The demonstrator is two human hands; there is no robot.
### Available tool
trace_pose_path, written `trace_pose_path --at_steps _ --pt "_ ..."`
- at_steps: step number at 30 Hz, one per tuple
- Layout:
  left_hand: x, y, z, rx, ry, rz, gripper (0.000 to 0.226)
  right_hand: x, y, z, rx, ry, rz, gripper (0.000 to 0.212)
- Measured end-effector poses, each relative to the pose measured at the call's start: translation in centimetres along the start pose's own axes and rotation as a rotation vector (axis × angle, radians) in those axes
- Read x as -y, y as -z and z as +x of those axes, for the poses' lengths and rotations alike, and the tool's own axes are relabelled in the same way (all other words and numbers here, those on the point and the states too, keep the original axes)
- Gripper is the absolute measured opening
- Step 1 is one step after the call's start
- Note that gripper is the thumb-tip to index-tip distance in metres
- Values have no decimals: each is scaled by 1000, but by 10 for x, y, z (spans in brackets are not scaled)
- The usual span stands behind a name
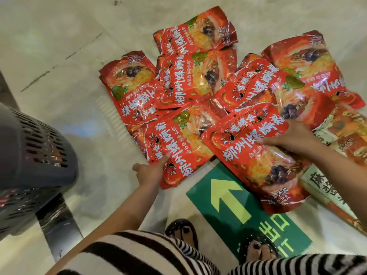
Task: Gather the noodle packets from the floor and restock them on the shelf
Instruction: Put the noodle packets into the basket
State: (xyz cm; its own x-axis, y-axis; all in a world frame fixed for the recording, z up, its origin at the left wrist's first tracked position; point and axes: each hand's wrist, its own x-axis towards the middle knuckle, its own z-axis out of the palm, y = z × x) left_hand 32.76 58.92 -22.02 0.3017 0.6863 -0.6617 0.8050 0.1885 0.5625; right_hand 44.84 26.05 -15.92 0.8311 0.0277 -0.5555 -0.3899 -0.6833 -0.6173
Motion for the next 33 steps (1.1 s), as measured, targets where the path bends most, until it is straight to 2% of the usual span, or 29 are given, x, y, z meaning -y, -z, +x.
trace_pose_path --at_steps 2,4,7,10,11,14,16,18,20,23,25,27,28,30,32,33 --pt "6 0 -1 205 28 -207 82 4 -3 -1 11 19 -25 74" --pt "9 1 -6 410 -14 -350 70 7 -5 -1 22 31 -39 64" --pt "9 14 -10 668 -125 -509 84 1 -6 2 -2 13 6 82" --pt "9 28 -23 861 -162 -628 91 -8 -4 3 -37 -25 103 88" --pt "6 30 -33 903 -174 -656 91 -11 -4 3 -43 -30 138 85" --pt "-10 33 -58 999 -228 -657 104 -16 -3 4 -59 -52 228 55" --pt "-23 34 -64 1037 -298 -658 104 -19 -2 4 -57 -66 282 42" --pt "-29 31 -66 1007 -456 -515 108 -21 -2 5 -56 -77 313 34" --pt "-22 20 -71 910 -632 -292 121 -22 -2 6 -66 -77 331 32" --pt "-5 2 -80 707 -716 -127 137 -19 -4 4 -77 -74 351 31" --pt "-5 -6 -83 617 -751 -123 136 -20 -5 2 -85 -72 372 31" --pt "-13 -19 -84 509 -759 -182 126 -22 -5 2 -107 -94 386 38" --pt "-18 -25 -84 454 -745 -245 117 -25 -5 4 -128 -116 400 50" --pt "-27 -37 -83 355 -692 -405 83 -26 -5 3 -174 -156 432 88" --pt "-35 -47 -79 286 -608 -519 49 -31 -6 3 -216 -158 479 112" --pt "-37 -54 -75 278 -557 -574 42 -34 -7 5 -237 -167 502 117"
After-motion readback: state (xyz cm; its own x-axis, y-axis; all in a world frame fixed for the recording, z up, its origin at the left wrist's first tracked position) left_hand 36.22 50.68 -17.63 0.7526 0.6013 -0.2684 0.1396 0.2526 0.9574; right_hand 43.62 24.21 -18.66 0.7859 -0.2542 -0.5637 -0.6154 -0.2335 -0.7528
